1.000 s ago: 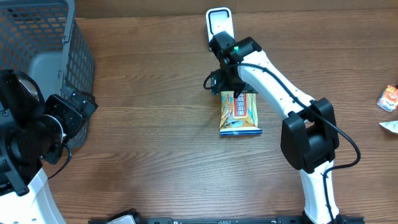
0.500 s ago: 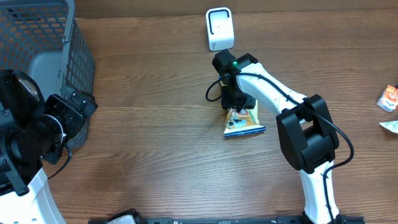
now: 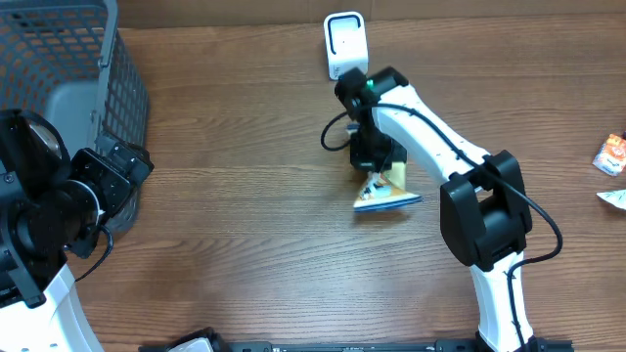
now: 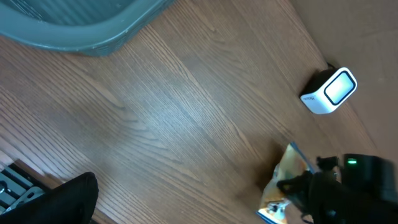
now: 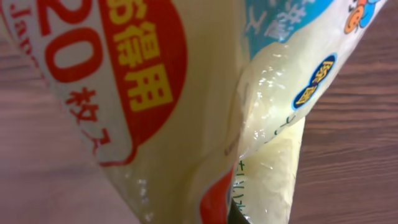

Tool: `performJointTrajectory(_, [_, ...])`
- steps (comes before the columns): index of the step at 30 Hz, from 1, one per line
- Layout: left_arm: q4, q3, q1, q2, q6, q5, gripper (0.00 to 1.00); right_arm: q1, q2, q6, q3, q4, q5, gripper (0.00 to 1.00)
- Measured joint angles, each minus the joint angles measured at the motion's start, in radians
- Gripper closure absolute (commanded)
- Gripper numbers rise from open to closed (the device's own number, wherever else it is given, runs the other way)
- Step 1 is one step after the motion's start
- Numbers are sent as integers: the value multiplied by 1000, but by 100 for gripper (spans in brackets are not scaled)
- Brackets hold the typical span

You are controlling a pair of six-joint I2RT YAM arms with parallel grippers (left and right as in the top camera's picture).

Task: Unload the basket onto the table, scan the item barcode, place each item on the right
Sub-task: 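Lift the wipes bag up in front of the scanner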

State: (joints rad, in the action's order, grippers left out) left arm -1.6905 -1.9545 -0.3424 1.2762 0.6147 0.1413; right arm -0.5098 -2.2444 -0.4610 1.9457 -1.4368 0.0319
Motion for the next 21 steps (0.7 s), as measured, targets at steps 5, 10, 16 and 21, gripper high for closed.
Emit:
performJointTrajectory(5, [0,0,0,0,0,0,0,24,0,169,152,-57,-307,96])
performJointTrajectory(10, [0,0,0,0,0,0,0,85,-1,390,185,-110,-722,96])
performJointTrajectory(16, [0,0,0,0,0,0,0,151,-1,568,185,-218,-1030,96])
performJointTrajectory(21, [0,0,0,0,0,0,0,169,-1,643,185,-257,-1187,96])
